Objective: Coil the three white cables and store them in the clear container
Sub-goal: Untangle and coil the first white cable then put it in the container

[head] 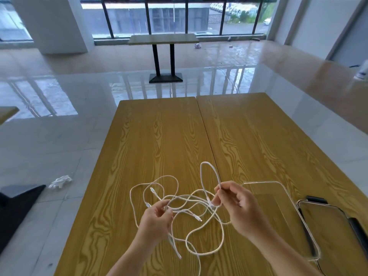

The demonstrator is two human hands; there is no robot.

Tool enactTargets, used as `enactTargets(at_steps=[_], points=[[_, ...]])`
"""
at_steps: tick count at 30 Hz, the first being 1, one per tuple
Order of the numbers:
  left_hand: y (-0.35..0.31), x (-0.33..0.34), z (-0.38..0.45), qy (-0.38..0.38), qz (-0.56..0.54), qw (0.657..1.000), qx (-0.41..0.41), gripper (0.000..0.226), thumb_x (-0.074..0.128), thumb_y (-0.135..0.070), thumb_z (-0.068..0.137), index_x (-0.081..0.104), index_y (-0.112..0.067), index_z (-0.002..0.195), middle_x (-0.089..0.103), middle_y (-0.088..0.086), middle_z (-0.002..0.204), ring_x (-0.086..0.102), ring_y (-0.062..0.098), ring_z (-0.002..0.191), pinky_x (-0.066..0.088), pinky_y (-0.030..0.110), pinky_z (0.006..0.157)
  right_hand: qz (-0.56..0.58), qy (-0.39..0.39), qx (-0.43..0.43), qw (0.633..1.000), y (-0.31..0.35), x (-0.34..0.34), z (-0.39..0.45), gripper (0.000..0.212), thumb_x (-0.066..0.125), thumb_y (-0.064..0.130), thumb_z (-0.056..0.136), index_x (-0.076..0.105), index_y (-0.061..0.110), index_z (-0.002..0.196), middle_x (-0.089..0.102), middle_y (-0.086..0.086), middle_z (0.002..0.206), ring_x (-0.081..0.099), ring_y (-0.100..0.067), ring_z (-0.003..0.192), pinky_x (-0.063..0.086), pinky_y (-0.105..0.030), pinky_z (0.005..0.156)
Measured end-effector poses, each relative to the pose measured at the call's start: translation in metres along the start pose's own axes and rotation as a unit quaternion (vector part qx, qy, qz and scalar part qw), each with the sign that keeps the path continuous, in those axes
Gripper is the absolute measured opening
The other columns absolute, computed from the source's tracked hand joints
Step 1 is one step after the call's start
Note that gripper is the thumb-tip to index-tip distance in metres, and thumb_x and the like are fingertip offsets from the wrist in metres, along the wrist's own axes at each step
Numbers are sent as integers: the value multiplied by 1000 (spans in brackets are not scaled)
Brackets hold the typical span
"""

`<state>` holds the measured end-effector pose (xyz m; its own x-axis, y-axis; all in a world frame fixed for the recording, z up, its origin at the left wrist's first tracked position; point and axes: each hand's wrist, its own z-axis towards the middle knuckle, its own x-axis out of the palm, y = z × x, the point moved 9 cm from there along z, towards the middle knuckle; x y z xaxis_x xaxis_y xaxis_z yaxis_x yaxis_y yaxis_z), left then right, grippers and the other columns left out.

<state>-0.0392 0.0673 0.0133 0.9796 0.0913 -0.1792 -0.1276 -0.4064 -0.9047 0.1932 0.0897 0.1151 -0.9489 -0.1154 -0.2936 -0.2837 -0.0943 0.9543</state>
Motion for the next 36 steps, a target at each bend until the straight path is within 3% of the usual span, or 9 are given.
enactTargets(at_steps=[6, 9, 13, 15, 18, 23, 26, 31, 36], points=[[-40, -8, -7, -30, 148, 982, 117, 42, 63, -23, 95, 54, -27, 135, 66, -10, 106, 64, 4, 97, 52, 16, 77, 54, 6, -27, 998, 44, 2, 10, 17, 53, 7, 100, 68, 13, 93, 70, -5, 72, 67, -18, 66, 60, -34, 72], [-66, -18, -12, -52, 169, 971, 162, 40, 64, -26, 94, 56, -30, 132, 64, -13, 113, 62, 1, 104, 53, 24, 89, 57, 19, -32, 998, 60, 6, 12, 17, 53, 7, 100, 68, 11, 94, 69, -6, 71, 65, -17, 63, 60, -32, 69], [-107, -14, -23, -46, 144, 960, 235, 34, 65, -28, 93, 57, -43, 122, 65, -18, 112, 63, -3, 103, 52, 18, 90, 66, 25, -36, 997, 76, 12, 16, 19, 51, 5, 101, 68, 10, 94, 67, -6, 66, 58, -18, 55, 52, -28, 56], [-131, -2, -32, -32, 197, 926, 320, 34, 66, -32, 91, 59, -46, 121, 63, -23, 116, 59, -7, 108, 47, 13, 92, 77, 27, -32, 996, 85, 14, 16, 21, 50, 3, 101, 68, 9, 93, 64, -3, 62, 52, -15, 49, 45, -21, 49], [-150, 27, -44, 19, 283, 863, 418, 35, 60, -39, 89, 63, -37, 124, 59, -20, 124, 57, -2, 113, 45, 17, 95, 94, 30, -29, 995, 97, 14, 17, 21, 49, 5, 102, 68, 8, 93, 61, -4, 61, 47, -15, 46, 40, -22, 44], [-159, 49, -54, -11, 371, 754, 542, 22, 61, -40, 89, 71, -36, 108, 66, -14, 118, 59, 9, 113, 48, 30, 96, 125, 20, -24, 992, 107, 8, 19, 19, 48, 4, 102, 66, 2, 95, 59, -7, 57, 44, -14, 43, 37, -24, 41], [-165, 48, -64, -22, 357, 717, 598, 12, 61, -36, 96, 71, -30, 96, 70, -18, 108, 60, 6, 109, 48, 30, 92, 132, 17, -15, 991, 105, 5, 20, 19, 48, 6, 102, 66, 3, 97, 60, -6, 57, 44, -14, 42, 36, -26, 40], [-171, 28, -81, -40, 288, 722, 628, 7, 58, -20, 98, 64, -16, 99, 70, -12, 94, 64, 7, 95, 47, 32, 93, 171, 1, 14, 985, 96, 0, 20, 21, 49, 8, 102, 68, 4, 95, 58, -7, 57, 44, -17, 43, 37, -25, 40], [-180, 15, -97, -46, 242, 722, 647, 17, 46, -24, 103, 58, -18, 115, 64, -9, 88, 59, 9, 81, 47, 31, 93, 210, -9, 39, 977, 91, -1, 21, 22, 50, 10, 101, 70, 6, 93, 57, -8, 58, 43, -18, 44, 36, -26, 39]])
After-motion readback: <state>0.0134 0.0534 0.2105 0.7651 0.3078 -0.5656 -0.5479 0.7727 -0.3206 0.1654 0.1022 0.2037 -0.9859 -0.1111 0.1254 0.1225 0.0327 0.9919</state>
